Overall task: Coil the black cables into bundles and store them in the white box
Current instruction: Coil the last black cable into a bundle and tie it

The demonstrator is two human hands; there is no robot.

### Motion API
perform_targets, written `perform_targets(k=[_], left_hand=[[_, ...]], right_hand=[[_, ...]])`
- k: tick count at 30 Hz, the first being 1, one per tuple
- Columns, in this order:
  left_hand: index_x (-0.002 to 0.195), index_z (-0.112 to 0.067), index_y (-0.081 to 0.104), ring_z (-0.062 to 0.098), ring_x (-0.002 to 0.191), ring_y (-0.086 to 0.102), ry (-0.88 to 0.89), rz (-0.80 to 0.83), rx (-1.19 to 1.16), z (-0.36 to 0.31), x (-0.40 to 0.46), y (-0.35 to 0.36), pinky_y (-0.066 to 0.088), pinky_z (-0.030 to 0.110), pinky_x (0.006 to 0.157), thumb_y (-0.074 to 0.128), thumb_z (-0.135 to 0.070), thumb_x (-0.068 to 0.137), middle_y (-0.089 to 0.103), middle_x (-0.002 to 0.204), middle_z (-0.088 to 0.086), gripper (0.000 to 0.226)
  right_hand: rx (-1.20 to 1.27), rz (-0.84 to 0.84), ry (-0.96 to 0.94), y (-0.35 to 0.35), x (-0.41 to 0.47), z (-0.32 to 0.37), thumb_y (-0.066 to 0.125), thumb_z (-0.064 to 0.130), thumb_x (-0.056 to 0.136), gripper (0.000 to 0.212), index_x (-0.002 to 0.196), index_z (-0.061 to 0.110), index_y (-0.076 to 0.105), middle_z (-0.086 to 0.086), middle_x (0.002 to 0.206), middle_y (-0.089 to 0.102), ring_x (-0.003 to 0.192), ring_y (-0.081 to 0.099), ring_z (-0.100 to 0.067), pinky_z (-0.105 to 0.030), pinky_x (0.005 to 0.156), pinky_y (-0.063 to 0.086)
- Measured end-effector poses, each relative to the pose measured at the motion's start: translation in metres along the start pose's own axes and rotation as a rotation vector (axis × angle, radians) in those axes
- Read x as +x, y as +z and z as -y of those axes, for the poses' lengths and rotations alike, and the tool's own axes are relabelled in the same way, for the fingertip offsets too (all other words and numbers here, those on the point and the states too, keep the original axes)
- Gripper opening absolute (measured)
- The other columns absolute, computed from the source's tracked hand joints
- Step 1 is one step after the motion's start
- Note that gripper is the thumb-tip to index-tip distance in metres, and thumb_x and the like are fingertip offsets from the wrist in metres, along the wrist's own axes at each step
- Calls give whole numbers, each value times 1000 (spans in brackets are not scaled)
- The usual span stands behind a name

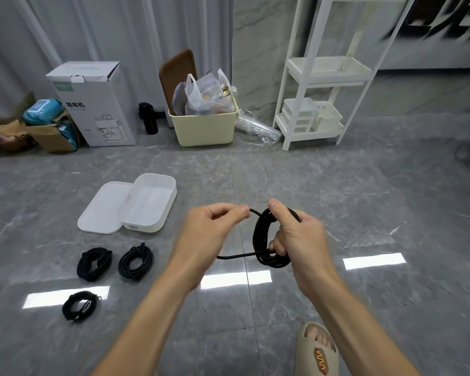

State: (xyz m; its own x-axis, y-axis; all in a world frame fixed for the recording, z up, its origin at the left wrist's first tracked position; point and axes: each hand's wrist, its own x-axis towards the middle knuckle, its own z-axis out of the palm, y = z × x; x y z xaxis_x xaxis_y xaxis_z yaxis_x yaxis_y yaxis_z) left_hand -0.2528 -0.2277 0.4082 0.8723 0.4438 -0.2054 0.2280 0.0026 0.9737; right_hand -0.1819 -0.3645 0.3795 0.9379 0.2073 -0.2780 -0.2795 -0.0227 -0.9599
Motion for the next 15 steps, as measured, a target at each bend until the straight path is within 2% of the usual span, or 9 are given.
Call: perform_targets(k=[1, 2, 4, 6, 8, 9, 11, 13, 15], left_hand=[[77, -23, 79, 1, 49, 56, 82, -47, 63, 0, 0, 3, 38, 7, 48, 71, -32, 89, 62, 52, -15, 17], [77, -26, 79, -1, 60, 61, 149, -83, 116, 0, -1, 6, 41, 6, 55, 71, -31, 90, 69, 62, -16, 16], [76, -30, 78, -2, 61, 60, 246, -110, 182, 0, -5, 9, 42, 7, 59, 70, -30, 91, 67, 61, -17, 17], [78, -29, 79, -3, 59, 57, 258, -87, 172, -1, -7, 11, 41, 8, 57, 69, -30, 91, 68, 61, -15, 16], [83, -22, 79, 2, 46, 47, 128, -32, 37, -2, -5, 10, 36, 11, 44, 68, -32, 92, 61, 52, -11, 17], [87, -17, 77, 5, 39, 35, 18, 1, -74, -3, -4, 9, 29, 14, 38, 67, -31, 93, 47, 44, -11, 19], [93, -8, 72, 6, 39, 19, -165, 60, -272, -4, -2, 5, 19, 16, 35, 64, -29, 94, 24, 48, -12, 22], [94, -7, 72, 6, 40, 17, -225, 77, -282, -2, 1, 1, 17, 16, 35, 64, -28, 94, 20, 51, -10, 22], [88, -13, 76, 6, 38, 25, -203, 56, -120, -2, 1, -5, 21, 14, 37, 67, -32, 92, 27, 47, -13, 22]], right_hand=[[-29, -22, -11, 1, 0, -1, 72, 43, 86, 36, 78, 10, 58, 1, 40, 39, 38, 41, -15, -29, 51, 43], [-50, -42, -24, 2, 1, -2, 72, 44, 85, 38, 79, 9, 58, 1, 42, 42, 39, 42, -15, -25, 45, 40], [-70, -74, -50, 5, 1, -3, 72, 44, 85, 38, 77, 10, 59, 3, 45, 44, 42, 43, -14, -20, 40, 37], [-104, -96, -77, 6, 2, -4, 72, 45, 86, 38, 74, 12, 57, 7, 47, 45, 44, 44, -12, -22, 43, 37], [-153, -115, -109, 6, 2, -3, 73, 44, 86, 38, 70, 15, 55, 11, 47, 45, 46, 44, -11, -25, 47, 38], [-183, -118, -125, 6, 3, -2, 73, 44, 86, 38, 69, 16, 54, 13, 47, 45, 46, 43, -10, -26, 48, 37], [-201, -101, -122, 5, 2, -1, 73, 45, 86, 39, 70, 16, 53, 13, 45, 43, 43, 40, -9, -23, 45, 34], [-151, -75, -70, 3, 2, 0, 73, 45, 86, 39, 72, 14, 53, 13, 43, 40, 39, 37, -7, -18, 40, 32], [-92, -52, -22, 1, 1, 0, 72, 44, 87, 37, 75, 12, 56, 13, 42, 38, 37, 37, -7, -16, 37, 32]])
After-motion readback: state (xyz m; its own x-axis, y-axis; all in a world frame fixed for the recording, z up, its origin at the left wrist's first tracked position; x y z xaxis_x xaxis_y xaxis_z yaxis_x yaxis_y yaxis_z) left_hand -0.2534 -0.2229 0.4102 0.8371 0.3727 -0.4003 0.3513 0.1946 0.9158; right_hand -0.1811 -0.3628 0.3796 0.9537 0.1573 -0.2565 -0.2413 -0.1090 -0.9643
